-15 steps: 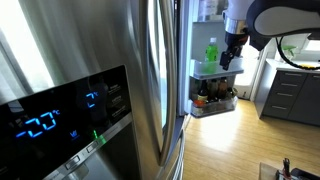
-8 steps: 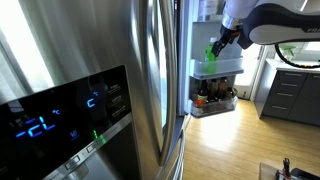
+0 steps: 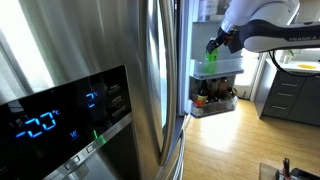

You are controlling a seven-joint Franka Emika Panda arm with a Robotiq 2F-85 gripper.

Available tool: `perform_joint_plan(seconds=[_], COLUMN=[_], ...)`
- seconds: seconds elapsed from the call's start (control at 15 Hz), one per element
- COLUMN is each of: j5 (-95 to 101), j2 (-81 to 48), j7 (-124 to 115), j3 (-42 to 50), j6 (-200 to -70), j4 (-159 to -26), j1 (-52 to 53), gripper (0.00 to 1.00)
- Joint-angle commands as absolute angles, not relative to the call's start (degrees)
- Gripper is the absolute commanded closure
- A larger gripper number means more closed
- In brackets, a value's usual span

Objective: Remove the green bottle from the shelf on the fridge door

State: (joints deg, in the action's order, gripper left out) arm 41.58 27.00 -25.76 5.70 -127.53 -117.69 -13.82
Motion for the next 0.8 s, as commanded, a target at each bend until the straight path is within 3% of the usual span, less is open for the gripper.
perform_joint_plan(seconds=[0.0,0.73], j5=[41.0,42.6], j2=[26.6,24.4], j7=[-25.7,-32.2], j3=[5.3,5.6], j6=[-128.3,-132.4], j4=[-117.6,-118.0], j1=[-14.9,-18.1], gripper=[0.00,0.00])
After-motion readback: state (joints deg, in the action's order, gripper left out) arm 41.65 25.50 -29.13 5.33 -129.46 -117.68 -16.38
